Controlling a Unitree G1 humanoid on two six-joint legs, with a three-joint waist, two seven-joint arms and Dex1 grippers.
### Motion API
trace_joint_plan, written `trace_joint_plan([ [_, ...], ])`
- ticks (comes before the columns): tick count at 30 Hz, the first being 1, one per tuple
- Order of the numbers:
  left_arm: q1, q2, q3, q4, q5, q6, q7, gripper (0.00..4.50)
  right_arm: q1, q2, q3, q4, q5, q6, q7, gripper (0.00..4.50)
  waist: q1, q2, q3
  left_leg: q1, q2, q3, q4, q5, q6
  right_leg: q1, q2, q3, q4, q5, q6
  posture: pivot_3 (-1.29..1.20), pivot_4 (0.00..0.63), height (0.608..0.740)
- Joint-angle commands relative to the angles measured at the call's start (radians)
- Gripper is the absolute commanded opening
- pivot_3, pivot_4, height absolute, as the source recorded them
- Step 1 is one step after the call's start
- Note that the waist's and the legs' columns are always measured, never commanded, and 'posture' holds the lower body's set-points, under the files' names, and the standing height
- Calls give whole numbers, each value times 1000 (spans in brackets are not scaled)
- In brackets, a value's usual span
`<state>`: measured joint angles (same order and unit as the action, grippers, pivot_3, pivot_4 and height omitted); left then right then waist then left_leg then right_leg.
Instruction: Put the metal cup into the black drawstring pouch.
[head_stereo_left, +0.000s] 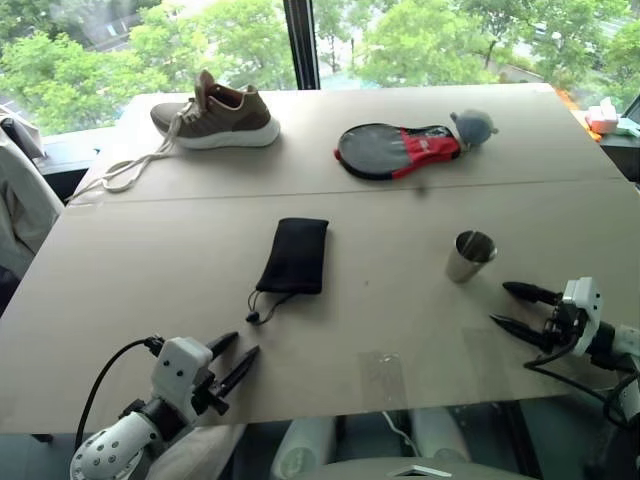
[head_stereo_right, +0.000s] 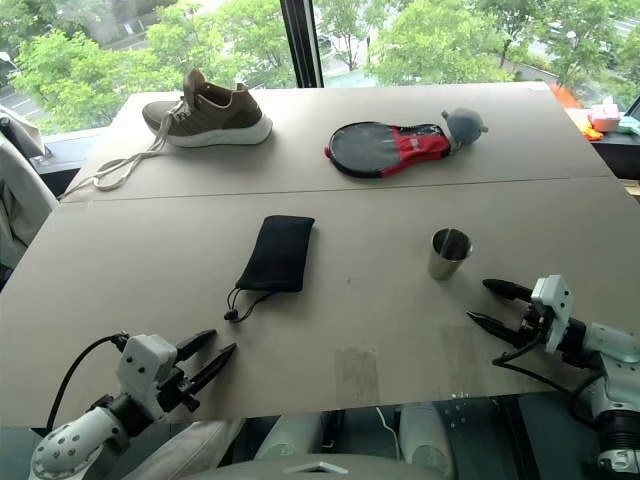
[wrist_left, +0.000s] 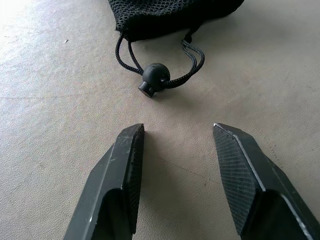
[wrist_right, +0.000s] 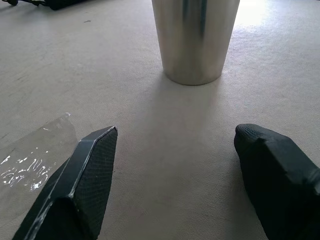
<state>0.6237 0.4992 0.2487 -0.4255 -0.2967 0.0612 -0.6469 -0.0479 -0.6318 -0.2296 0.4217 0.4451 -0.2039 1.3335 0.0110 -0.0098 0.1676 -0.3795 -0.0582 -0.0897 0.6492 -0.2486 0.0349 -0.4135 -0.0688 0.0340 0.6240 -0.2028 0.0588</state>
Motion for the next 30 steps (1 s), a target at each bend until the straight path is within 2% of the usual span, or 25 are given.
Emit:
trace_joint_plan([
  [1,10,14,20,32,-9,3,-24,2240,20,-16,-24,-26,18,-9,13,3774,0,0,0,0,0,0,0,0,0,0,0,0,0,0,0,0,150,736],
  [20,-48,8,25,26,-79,-22,-84,2240,83,-29,-54,-88,50,3,13,3774,2,1,-1,0,0,0,0,0,0,0,0,-1,0,0,0,0,150,736],
  [30,-113,16,3,-84,-117,17,-79,2240,255,23,-43,-342,153,53,26,3774,3,1,0,-1,1,0,0,-1,-2,0,0,-1,0,0,0,0,150,736],
])
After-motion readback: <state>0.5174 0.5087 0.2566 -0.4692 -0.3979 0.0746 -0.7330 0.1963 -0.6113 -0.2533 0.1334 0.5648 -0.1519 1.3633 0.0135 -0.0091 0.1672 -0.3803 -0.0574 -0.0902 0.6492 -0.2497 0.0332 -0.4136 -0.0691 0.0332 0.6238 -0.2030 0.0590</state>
